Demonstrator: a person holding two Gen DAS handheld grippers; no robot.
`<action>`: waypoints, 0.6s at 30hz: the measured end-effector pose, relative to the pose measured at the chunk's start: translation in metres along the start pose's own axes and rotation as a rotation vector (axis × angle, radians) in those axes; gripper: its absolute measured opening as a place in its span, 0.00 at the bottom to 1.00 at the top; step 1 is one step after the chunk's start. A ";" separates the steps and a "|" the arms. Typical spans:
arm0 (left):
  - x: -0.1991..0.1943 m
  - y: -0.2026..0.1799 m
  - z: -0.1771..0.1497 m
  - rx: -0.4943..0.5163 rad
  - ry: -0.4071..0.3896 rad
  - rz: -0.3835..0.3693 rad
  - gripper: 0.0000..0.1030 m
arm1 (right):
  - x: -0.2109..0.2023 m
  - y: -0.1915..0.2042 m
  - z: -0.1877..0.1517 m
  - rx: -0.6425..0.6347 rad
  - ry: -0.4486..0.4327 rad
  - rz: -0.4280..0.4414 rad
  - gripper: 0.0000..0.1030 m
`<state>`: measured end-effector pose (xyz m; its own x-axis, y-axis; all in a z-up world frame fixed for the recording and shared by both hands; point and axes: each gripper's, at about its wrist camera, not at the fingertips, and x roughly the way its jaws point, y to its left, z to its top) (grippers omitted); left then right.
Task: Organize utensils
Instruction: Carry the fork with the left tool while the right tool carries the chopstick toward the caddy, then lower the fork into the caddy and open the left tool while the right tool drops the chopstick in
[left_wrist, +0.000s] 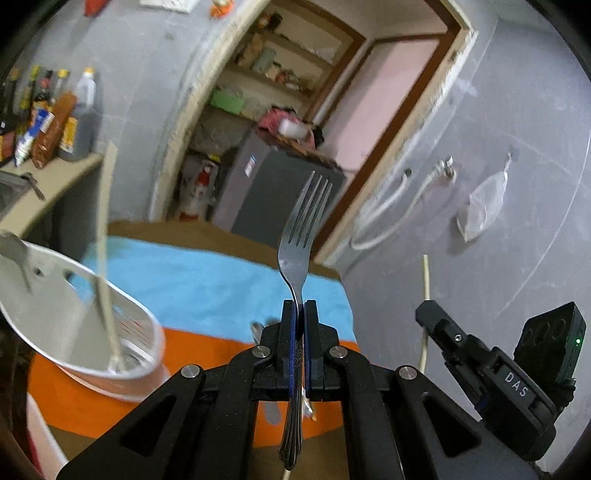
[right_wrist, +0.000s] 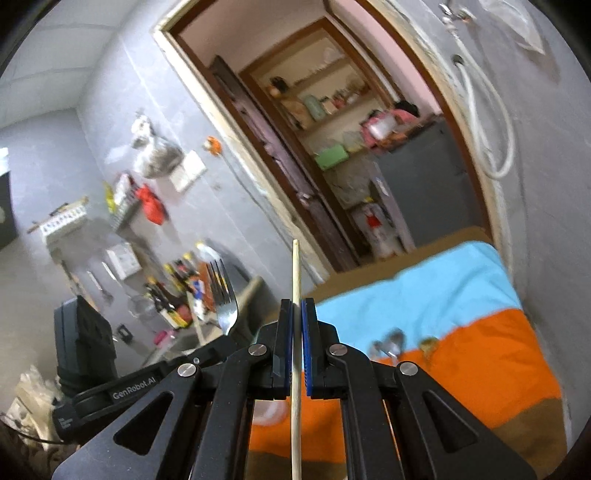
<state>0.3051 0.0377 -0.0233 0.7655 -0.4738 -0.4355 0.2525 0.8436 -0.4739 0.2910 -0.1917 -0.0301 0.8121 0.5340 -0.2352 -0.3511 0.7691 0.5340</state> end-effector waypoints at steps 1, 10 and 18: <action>-0.007 0.004 0.005 -0.003 -0.023 0.009 0.01 | 0.002 0.005 0.002 -0.010 -0.010 0.017 0.03; -0.077 0.065 0.050 -0.048 -0.234 0.134 0.01 | 0.052 0.070 0.017 -0.072 -0.095 0.237 0.03; -0.109 0.144 0.074 -0.127 -0.388 0.266 0.01 | 0.109 0.115 0.015 -0.117 -0.152 0.375 0.03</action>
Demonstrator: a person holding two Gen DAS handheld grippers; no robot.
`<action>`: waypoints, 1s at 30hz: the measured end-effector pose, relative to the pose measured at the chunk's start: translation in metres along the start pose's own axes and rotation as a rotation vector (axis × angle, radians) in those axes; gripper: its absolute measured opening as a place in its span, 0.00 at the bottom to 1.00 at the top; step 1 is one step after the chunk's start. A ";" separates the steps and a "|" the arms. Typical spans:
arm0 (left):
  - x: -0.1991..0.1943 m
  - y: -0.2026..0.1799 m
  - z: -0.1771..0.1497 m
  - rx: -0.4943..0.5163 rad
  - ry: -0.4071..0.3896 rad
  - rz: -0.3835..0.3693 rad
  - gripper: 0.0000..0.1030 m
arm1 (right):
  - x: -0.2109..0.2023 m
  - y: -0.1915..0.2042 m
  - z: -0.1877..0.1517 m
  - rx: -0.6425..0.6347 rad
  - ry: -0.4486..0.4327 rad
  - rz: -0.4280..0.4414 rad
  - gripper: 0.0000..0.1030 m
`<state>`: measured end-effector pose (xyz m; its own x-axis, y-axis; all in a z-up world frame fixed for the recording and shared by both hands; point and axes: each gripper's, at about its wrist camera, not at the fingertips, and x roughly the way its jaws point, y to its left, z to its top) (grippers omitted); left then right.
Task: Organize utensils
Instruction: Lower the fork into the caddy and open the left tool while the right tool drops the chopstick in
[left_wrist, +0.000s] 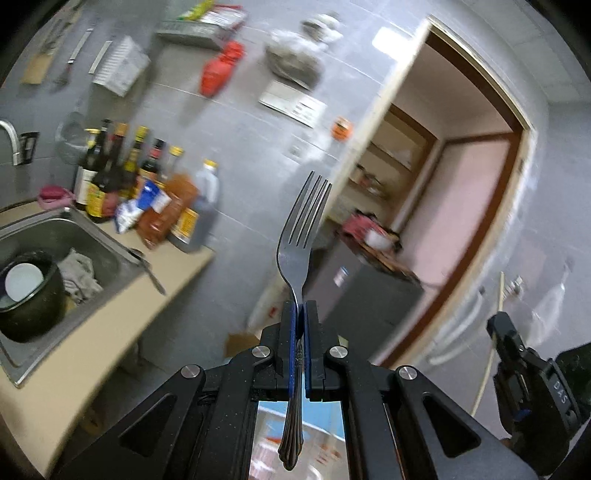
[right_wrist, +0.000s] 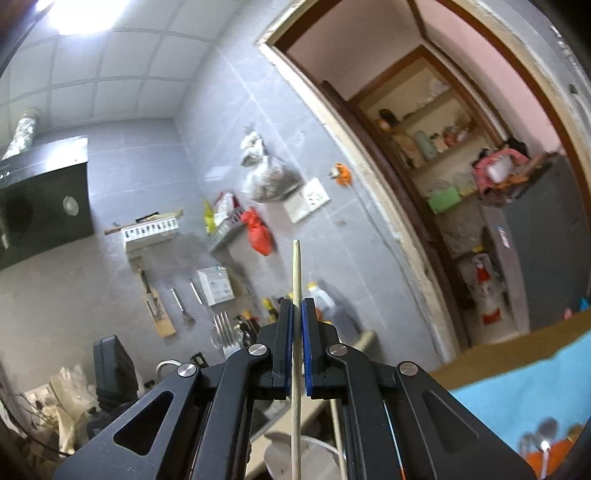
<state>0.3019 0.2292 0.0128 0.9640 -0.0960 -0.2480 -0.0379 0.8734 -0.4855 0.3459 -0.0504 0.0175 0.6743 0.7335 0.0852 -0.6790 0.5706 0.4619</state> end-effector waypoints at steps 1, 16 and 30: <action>0.002 0.007 0.003 -0.004 -0.009 0.007 0.01 | 0.009 0.000 -0.003 -0.011 -0.001 0.006 0.03; 0.013 0.019 -0.047 0.105 -0.100 0.086 0.01 | 0.034 -0.033 -0.062 -0.073 0.094 -0.001 0.03; 0.009 0.010 -0.083 0.221 -0.068 0.109 0.02 | 0.017 -0.021 -0.087 -0.233 0.189 -0.032 0.04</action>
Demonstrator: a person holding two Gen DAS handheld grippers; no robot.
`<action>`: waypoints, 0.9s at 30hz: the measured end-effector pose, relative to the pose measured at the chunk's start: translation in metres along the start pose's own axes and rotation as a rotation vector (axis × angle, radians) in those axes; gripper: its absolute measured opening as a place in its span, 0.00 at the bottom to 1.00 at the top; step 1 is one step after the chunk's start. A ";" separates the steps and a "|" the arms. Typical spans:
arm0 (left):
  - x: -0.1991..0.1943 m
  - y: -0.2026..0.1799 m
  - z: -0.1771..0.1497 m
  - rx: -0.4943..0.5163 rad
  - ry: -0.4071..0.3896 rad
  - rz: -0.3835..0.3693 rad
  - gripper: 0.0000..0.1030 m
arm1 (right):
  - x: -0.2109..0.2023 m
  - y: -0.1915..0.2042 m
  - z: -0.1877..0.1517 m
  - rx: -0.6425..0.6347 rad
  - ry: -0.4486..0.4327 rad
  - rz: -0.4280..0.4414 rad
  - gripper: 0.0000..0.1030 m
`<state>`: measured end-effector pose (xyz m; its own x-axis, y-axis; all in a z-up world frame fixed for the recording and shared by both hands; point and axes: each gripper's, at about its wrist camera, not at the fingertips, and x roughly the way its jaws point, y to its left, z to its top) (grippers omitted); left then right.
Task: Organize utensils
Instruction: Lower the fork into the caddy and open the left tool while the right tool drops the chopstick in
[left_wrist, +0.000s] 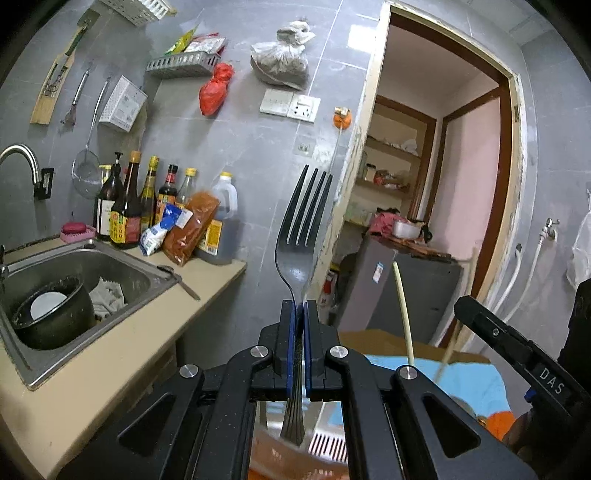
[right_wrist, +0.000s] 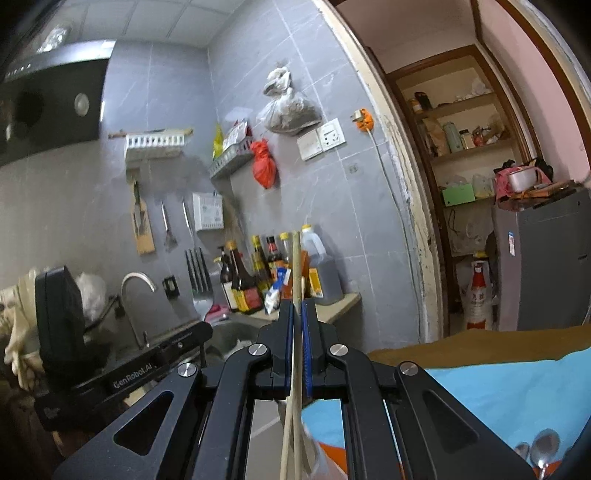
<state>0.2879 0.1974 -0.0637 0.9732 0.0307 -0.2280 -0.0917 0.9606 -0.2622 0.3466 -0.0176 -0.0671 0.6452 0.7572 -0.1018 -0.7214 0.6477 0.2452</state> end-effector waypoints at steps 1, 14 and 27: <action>0.000 0.000 -0.001 0.000 0.018 -0.001 0.02 | -0.002 0.000 -0.001 -0.001 0.008 -0.005 0.04; -0.019 -0.018 0.023 -0.020 0.096 -0.067 0.42 | -0.039 0.002 0.020 0.048 -0.013 -0.079 0.24; -0.059 -0.096 0.046 0.014 0.017 -0.112 0.91 | -0.141 -0.014 0.060 0.076 -0.088 -0.295 1.00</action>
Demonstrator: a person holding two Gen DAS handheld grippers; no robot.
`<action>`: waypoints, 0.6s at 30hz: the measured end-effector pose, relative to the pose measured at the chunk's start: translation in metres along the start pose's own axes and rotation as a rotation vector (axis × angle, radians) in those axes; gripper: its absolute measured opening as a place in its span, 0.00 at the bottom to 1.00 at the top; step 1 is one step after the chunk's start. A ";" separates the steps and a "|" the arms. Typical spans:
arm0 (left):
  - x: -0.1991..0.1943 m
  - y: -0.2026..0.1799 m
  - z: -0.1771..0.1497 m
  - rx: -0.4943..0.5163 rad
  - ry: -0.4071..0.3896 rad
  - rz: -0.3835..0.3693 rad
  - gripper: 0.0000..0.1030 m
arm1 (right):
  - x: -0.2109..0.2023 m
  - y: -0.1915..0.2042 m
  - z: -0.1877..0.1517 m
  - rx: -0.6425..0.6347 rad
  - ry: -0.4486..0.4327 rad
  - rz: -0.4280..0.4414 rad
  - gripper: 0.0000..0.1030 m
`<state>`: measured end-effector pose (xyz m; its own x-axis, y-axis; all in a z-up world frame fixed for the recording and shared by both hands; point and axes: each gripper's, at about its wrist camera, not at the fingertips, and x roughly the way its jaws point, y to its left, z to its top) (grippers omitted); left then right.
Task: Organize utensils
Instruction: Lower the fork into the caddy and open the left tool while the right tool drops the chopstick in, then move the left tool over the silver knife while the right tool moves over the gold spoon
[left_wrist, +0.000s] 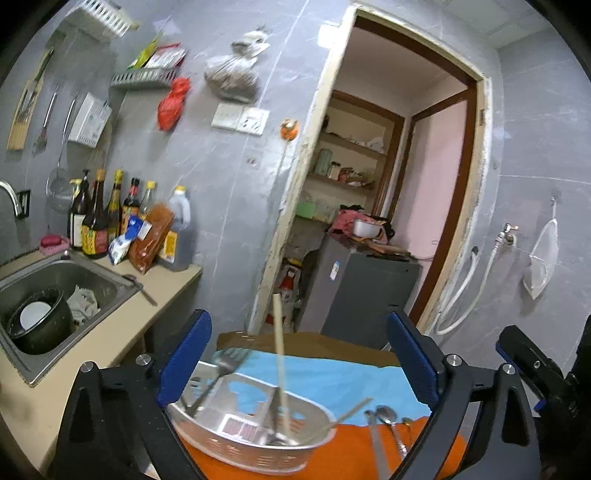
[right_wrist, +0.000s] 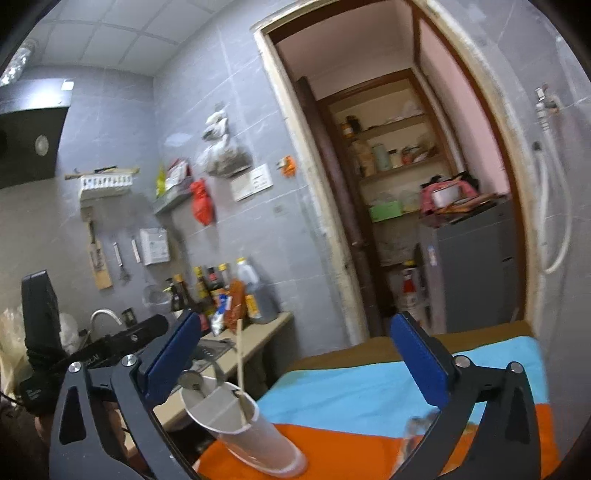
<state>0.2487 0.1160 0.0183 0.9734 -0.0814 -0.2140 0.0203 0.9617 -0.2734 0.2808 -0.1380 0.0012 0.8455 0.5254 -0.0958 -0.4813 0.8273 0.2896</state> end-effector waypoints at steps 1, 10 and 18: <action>-0.002 -0.008 -0.001 0.006 -0.005 -0.005 0.91 | -0.010 -0.005 0.003 -0.005 -0.002 -0.028 1.00; -0.009 -0.072 -0.024 0.085 0.009 -0.056 0.92 | -0.071 -0.039 0.006 -0.034 -0.005 -0.170 1.00; 0.008 -0.113 -0.074 0.157 0.144 -0.095 0.92 | -0.097 -0.086 -0.014 0.005 0.070 -0.258 1.00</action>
<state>0.2376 -0.0122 -0.0221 0.9231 -0.1989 -0.3290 0.1562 0.9760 -0.1517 0.2368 -0.2569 -0.0278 0.9217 0.3101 -0.2330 -0.2508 0.9347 0.2519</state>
